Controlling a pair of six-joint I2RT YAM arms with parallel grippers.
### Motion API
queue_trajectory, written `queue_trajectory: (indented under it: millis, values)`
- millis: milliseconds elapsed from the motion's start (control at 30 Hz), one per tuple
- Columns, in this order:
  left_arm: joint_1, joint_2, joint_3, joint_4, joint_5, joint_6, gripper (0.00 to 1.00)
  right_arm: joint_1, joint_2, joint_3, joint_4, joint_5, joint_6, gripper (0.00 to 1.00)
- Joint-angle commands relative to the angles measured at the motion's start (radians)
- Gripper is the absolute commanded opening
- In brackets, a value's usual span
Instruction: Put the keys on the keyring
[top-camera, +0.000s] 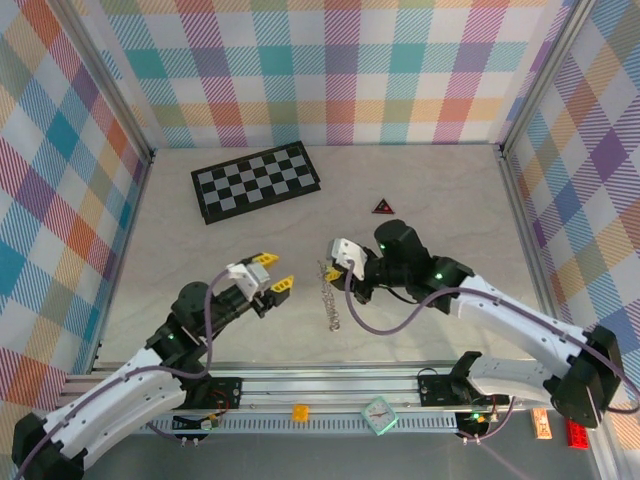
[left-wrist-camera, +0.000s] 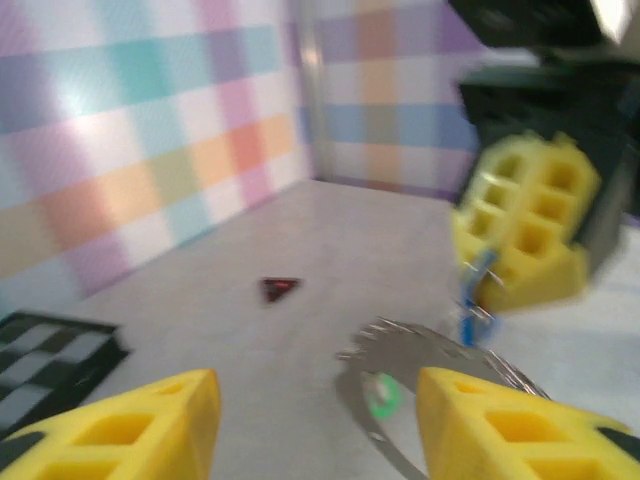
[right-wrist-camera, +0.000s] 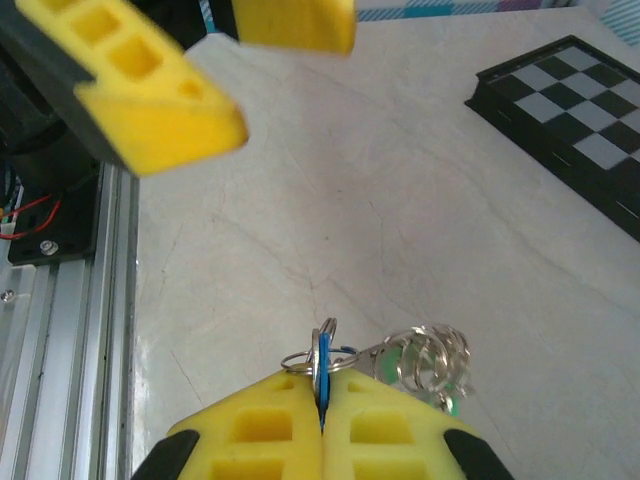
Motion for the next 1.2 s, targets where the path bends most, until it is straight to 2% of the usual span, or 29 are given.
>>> queue_trajectory:
  millis: [0, 67, 167, 267, 533, 633, 833, 1167]
  values:
    - [-0.001, -0.137, -0.021, -0.052, -0.380, -0.058, 0.61, 0.053, 0.079, 0.090, 0.070, -0.067, -0.007, 0.00]
    - [0.000, -0.216, -0.019, -0.109, -0.475, -0.070, 0.65, 0.086, 0.148, 0.143, 0.103, -0.106, 0.000, 0.00]
    - [0.002, -0.289, -0.001, -0.190, -0.543, -0.077, 0.67, 0.102, 0.235, 0.186, 0.184, -0.150, 0.030, 0.00]
    - [0.002, -0.313, 0.021, -0.243, -0.602, -0.087, 0.68, 0.101, 0.302, 0.188, 0.229, -0.132, 0.031, 0.00]
    - [0.005, -0.284, 0.018, -0.243, -0.661, -0.114, 0.71, 0.011, 0.389, 0.127, 0.109, -0.048, -0.034, 0.00]
    - [0.009, -0.256, 0.008, -0.220, -0.673, -0.130, 0.72, -0.020, 0.409, 0.105, 0.034, 0.018, -0.096, 0.00]
    - [0.027, -0.181, -0.006, -0.191, -0.745, -0.159, 0.75, -0.029, 0.476, 0.110, -0.144, 0.254, -0.212, 0.00]
    - [0.111, -0.079, -0.031, -0.146, -0.728, -0.230, 0.76, -0.036, 0.486, 0.069, -0.241, 0.440, -0.261, 0.00]
